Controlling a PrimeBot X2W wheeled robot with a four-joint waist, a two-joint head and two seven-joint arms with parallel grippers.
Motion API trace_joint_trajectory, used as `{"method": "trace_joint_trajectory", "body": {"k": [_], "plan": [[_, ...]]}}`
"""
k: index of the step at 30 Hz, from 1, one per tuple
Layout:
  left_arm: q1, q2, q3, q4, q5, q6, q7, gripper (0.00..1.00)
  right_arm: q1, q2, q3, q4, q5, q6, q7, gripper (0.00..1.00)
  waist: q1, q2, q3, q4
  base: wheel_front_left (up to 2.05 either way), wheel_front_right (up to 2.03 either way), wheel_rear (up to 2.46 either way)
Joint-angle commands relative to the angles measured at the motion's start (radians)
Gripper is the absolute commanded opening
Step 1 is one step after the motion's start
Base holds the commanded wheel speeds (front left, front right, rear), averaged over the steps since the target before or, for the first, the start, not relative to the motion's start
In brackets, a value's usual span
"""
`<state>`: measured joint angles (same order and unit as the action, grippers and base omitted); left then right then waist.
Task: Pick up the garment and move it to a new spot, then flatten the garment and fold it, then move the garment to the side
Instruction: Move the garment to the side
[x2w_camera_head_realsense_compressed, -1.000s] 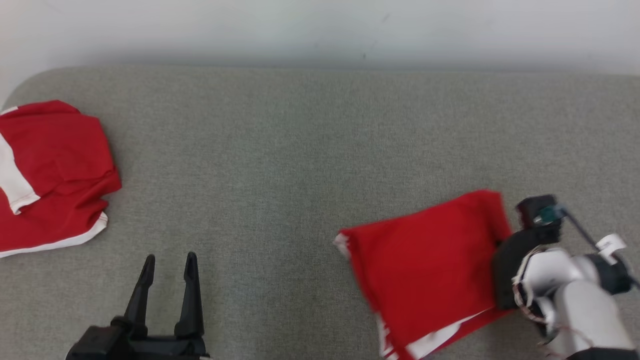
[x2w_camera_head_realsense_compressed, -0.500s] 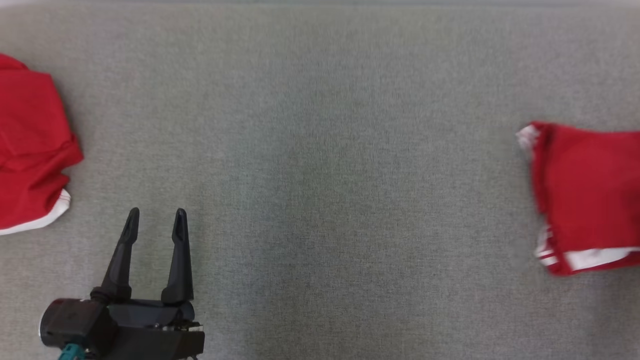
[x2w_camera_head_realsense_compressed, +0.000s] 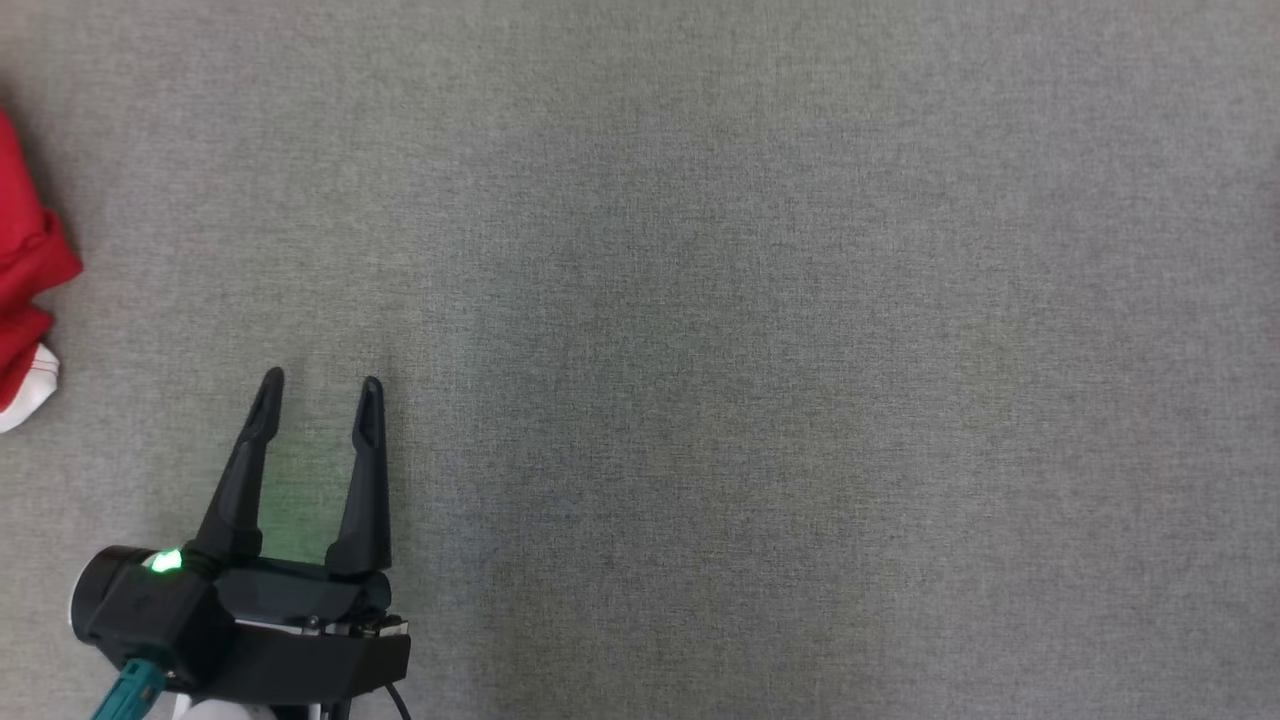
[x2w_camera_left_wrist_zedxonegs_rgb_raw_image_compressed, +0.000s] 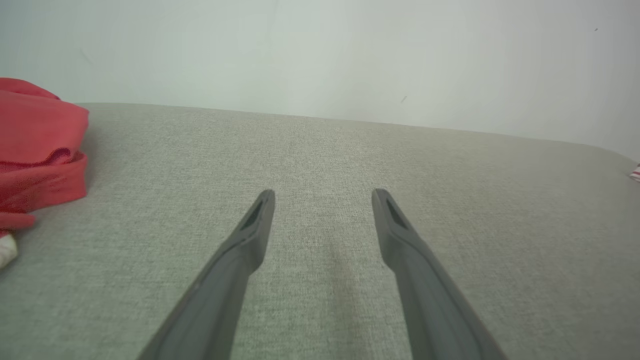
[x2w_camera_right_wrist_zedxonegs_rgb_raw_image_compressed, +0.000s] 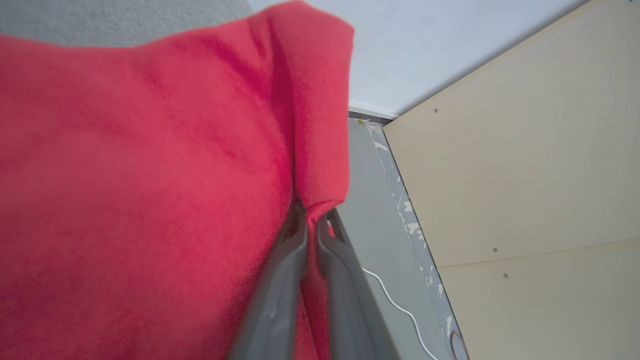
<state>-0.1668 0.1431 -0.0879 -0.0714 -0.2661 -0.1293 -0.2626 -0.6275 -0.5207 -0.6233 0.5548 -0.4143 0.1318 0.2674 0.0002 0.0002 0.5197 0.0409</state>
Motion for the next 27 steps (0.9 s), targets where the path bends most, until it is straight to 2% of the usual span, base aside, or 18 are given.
{"method": "trace_joint_trajectory", "body": {"k": [1,3,4,5,10,15,20,23,27], "plan": [[-0.006,0.006,0.000,0.007,-0.007,-0.001,-0.002,1.00,-0.023,-0.009,0.008,0.022,0.014,-0.003,-0.022,0.00,-0.0002,-0.0002,0.016,-0.009,0.00,0.00,0.00],[-0.014,0.006,-0.010,0.015,-0.007,-0.001,-0.002,1.00,-0.032,-0.020,0.017,0.040,0.024,-0.003,-0.057,0.00,-0.0002,-0.0002,0.019,-0.011,0.00,0.00,0.00],[-0.018,0.006,-0.013,0.018,-0.008,-0.001,-0.002,1.00,-0.038,-0.015,0.022,0.055,0.033,-0.003,-0.071,0.38,-0.0002,-0.0002,0.018,-0.011,0.00,0.00,0.00],[-0.023,0.006,-0.016,0.022,-0.009,-0.001,-0.002,1.00,-0.043,-0.012,0.023,0.069,0.035,-0.003,-0.076,1.00,-0.0002,-0.0002,0.016,-0.012,0.00,0.00,0.00],[-0.026,0.003,-0.023,0.040,-0.014,-0.001,-0.002,1.00,-0.043,-0.010,0.034,0.153,0.048,-0.003,-0.148,1.00,-0.0002,-0.0002,-0.028,-0.011,0.00,0.00,0.00],[0.011,-0.013,-0.022,0.060,-0.026,-0.001,-0.002,1.00,-0.015,0.045,0.093,0.194,0.096,-0.003,-0.284,1.00,-0.0002,-0.0002,-0.139,-0.019,0.00,0.00,0.00],[0.063,-0.035,-0.015,0.108,-0.026,-0.001,-0.002,1.00,0.064,0.200,0.218,0.160,0.167,-0.003,-0.405,1.00,-0.0002,-0.0002,-0.276,-0.028,0.00,0.00,0.00],[0.077,-0.043,-0.010,0.129,-0.027,-0.001,-0.002,1.00,0.119,0.235,0.264,0.129,0.213,-0.003,-0.436,1.00,-0.0002,-0.0002,-0.331,-0.032,0.00,0.00,0.00],[0.114,-0.053,0.016,0.175,-0.010,-0.001,-0.002,1.00,0.243,0.342,0.351,0.019,0.289,-0.003,-0.462,1.00,-0.0002,-0.0002,-0.414,-0.046,0.00,0.00,0.00]]}}
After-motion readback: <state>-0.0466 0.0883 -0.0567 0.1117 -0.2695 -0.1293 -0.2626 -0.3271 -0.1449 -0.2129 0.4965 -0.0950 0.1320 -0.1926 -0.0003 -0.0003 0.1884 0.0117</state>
